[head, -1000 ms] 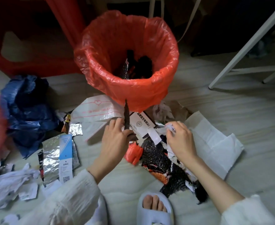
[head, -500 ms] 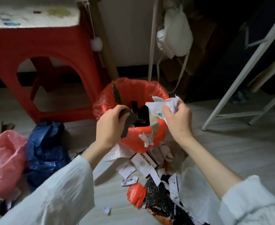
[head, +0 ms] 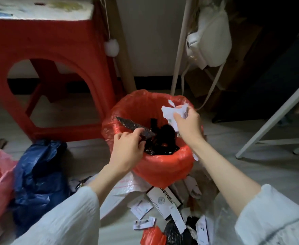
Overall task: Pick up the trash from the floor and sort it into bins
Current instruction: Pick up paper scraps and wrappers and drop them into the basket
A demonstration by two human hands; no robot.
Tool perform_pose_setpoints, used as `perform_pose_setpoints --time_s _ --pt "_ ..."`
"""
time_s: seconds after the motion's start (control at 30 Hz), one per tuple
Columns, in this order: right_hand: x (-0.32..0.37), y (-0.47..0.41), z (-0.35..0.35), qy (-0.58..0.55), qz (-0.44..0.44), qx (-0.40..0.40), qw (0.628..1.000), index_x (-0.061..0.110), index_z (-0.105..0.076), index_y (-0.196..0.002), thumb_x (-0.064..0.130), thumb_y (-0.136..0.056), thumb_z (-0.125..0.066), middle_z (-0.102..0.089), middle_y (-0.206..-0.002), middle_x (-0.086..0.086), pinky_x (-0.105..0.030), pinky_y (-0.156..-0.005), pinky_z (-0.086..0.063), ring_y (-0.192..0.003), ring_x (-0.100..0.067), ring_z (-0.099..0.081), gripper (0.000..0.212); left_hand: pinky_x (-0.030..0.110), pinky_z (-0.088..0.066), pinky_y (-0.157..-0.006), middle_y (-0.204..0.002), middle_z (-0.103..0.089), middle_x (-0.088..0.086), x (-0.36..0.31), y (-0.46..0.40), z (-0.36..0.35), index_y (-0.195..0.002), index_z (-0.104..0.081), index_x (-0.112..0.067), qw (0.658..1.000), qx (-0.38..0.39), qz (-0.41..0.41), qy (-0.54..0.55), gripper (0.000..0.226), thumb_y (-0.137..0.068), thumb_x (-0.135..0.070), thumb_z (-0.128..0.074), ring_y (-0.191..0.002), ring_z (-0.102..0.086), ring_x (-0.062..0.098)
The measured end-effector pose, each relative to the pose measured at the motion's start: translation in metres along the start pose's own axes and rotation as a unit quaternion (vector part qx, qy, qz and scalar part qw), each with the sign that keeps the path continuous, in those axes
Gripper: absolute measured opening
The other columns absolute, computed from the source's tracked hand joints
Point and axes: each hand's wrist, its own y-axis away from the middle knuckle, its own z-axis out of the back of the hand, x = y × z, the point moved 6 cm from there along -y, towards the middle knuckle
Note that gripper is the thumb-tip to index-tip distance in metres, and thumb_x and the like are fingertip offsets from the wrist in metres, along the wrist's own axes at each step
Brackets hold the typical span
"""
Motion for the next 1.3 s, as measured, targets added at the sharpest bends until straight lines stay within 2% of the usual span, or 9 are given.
perform_pose_setpoints --time_s 0.1,0.17,0.27,0.4,0.63,0.87,0.93,1.03,1.3 --pt "-0.017 0.01 -0.023 0.116 -0.005 0.186 0.976 0.008 -0.045 -0.133 0.021 -0.089 -0.059 -0.051 -0.131 -0.006 -0.022 -0.094 -0.037 -0.124 -0.023 -0.046 0.048 0.026 -0.015 -0.1 -0.083 -0.07 -0.006 -0.001 0.014 -0.007 -0.095 -0.066 -0.023 0.998 -0.033 -0.058 -0.017 0.044 -0.091 -0.039 -0.026 -0.093 -0.057 0.017" --pt "-0.014 0.016 -0.021 0.186 0.025 0.206 0.96 0.014 -0.031 -0.145 0.028 -0.091 -0.057 -0.032 -0.151 -0.002 -0.028 -0.11 -0.024 -0.139 -0.019 -0.03 0.062 0.028 -0.015 -0.102 -0.07 -0.066 -0.006 0.0 0.018 -0.01 -0.073 -0.066 -0.019 0.995 -0.058 -0.07 -0.031 0.053 -0.089 -0.039 -0.02 -0.083 -0.055 0.017" --pt "-0.001 0.021 -0.006 0.259 0.088 0.133 0.953 0.017 -0.037 -0.142 0.022 -0.094 -0.051 -0.036 -0.148 0.0 -0.03 -0.113 -0.019 -0.138 -0.018 -0.029 0.05 0.033 -0.021 -0.099 -0.059 -0.062 -0.005 0.0 0.016 -0.013 -0.054 -0.061 -0.016 0.992 -0.092 -0.074 -0.046 0.054 -0.09 -0.036 -0.026 -0.072 -0.054 0.02" --pt "-0.01 0.026 0.006 0.504 0.067 0.147 0.848 0.019 -0.037 -0.139 0.034 -0.091 -0.053 -0.033 -0.148 -0.003 -0.053 -0.113 -0.01 -0.141 -0.023 -0.019 0.053 0.035 -0.023 -0.096 -0.054 -0.059 -0.005 0.001 0.015 -0.017 -0.049 -0.059 -0.015 0.99 -0.112 -0.065 -0.055 0.056 -0.091 -0.036 -0.029 -0.067 -0.051 0.022" --pt "-0.012 0.027 0.019 0.553 -0.037 0.141 0.82 0.007 -0.051 -0.127 0.021 -0.091 -0.056 -0.042 -0.135 -0.013 -0.042 -0.092 -0.043 -0.125 -0.032 -0.039 0.039 0.036 -0.025 -0.096 -0.051 -0.054 -0.007 -0.01 0.022 -0.021 -0.05 -0.061 -0.018 0.981 -0.148 -0.068 -0.103 0.053 -0.092 -0.036 -0.033 -0.063 -0.051 0.022" --pt "0.024 0.018 -0.001 0.408 0.192 0.073 0.89 0.009 -0.059 -0.122 0.008 -0.091 -0.053 -0.052 -0.123 -0.01 -0.035 -0.095 -0.042 -0.118 -0.025 -0.042 0.032 0.037 -0.028 -0.089 -0.049 -0.053 -0.005 -0.015 0.023 -0.02 -0.049 -0.059 -0.015 0.974 -0.169 -0.09 -0.122 0.051 -0.091 -0.031 -0.035 -0.058 -0.048 0.023" --pt "0.008 0.02 -0.026 0.373 0.151 0.187 0.896 0.013 -0.05 -0.133 0.015 -0.095 -0.047 -0.039 -0.141 -0.012 -0.04 -0.107 -0.033 -0.131 -0.027 -0.034 0.038 0.037 -0.029 -0.087 -0.049 -0.052 -0.004 -0.017 0.025 -0.019 -0.049 -0.058 -0.015 0.97 -0.179 -0.096 -0.132 0.05 -0.091 -0.028 -0.035 -0.056 -0.048 0.024" --pt "-0.022 0.037 -0.051 0.42 0.072 0.344 0.837 0.026 -0.033 -0.143 0.024 -0.1 -0.033 -0.014 -0.156 -0.002 -0.057 -0.113 -0.013 -0.145 -0.022 -0.01 0.043 0.038 -0.03 -0.085 -0.05 -0.052 -0.003 -0.012 0.025 -0.016 -0.051 -0.057 -0.016 0.967 -0.183 -0.1 -0.147 0.047 -0.09 -0.026 -0.035 -0.056 -0.048 0.025" --pt "-0.014 0.071 0.004 0.291 0.175 0.168 0.925 0.011 -0.058 -0.126 0.009 -0.095 -0.044 -0.051 -0.138 -0.005 -0.033 -0.116 -0.018 -0.13 -0.02 -0.043 0.034 0.036 -0.027 -0.086 -0.056 -0.052 -0.002 0.001 0.027 -0.015 -0.057 -0.057 -0.016 0.981 -0.126 -0.08 -0.124 0.046 -0.092 -0.025 -0.029 -0.063 -0.048 0.023"
